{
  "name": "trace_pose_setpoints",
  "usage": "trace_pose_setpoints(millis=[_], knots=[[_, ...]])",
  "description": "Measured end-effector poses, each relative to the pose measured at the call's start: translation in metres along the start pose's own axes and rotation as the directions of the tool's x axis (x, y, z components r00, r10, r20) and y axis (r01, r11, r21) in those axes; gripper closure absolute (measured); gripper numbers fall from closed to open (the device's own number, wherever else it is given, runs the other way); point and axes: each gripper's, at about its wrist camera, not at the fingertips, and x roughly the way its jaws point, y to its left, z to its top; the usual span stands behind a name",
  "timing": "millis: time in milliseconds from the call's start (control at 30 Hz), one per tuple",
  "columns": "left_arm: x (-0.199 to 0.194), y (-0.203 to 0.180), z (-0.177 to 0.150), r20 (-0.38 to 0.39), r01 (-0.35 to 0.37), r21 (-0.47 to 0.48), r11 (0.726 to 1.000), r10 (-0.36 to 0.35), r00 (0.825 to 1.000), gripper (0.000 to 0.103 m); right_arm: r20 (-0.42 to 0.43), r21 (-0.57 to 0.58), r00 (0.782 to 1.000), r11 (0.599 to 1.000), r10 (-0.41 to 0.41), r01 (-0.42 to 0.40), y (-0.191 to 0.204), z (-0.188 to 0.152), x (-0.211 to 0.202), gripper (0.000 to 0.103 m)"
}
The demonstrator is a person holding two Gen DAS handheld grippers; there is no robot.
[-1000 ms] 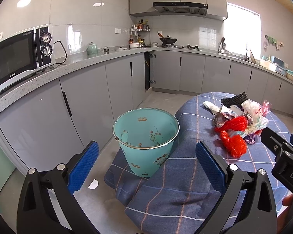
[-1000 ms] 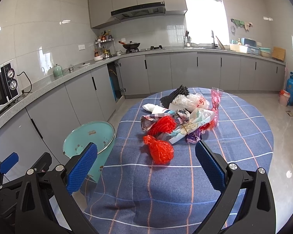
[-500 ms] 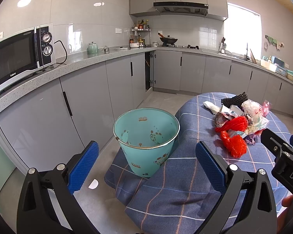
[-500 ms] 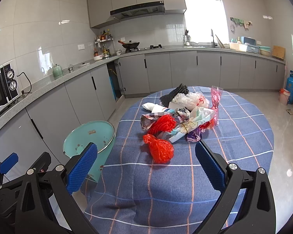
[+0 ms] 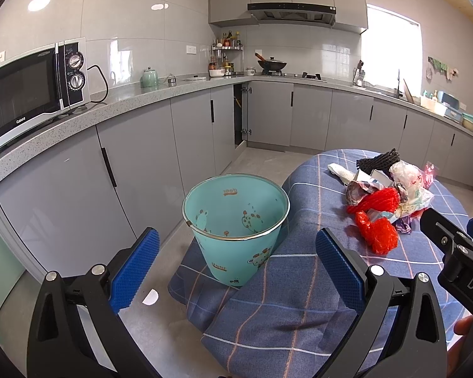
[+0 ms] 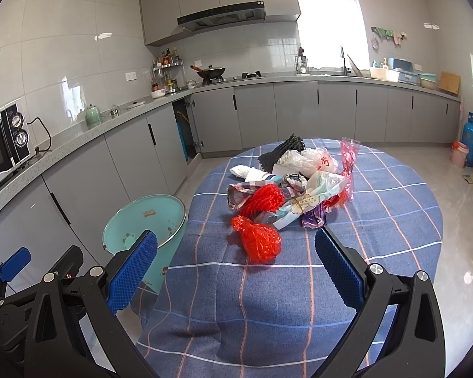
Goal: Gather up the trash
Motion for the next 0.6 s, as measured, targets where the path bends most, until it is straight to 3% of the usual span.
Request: trace_pose_setpoints(millis=[600], knots=[[0.0002, -0.0009, -0.0009, -0.002, -0.002, -0.002, 1.0, 0.002, 1.0, 0.006, -0.002, 0.004, 1.0, 1.0, 0.0, 0.0, 0.0007, 0.0004, 0.0008, 0.004]])
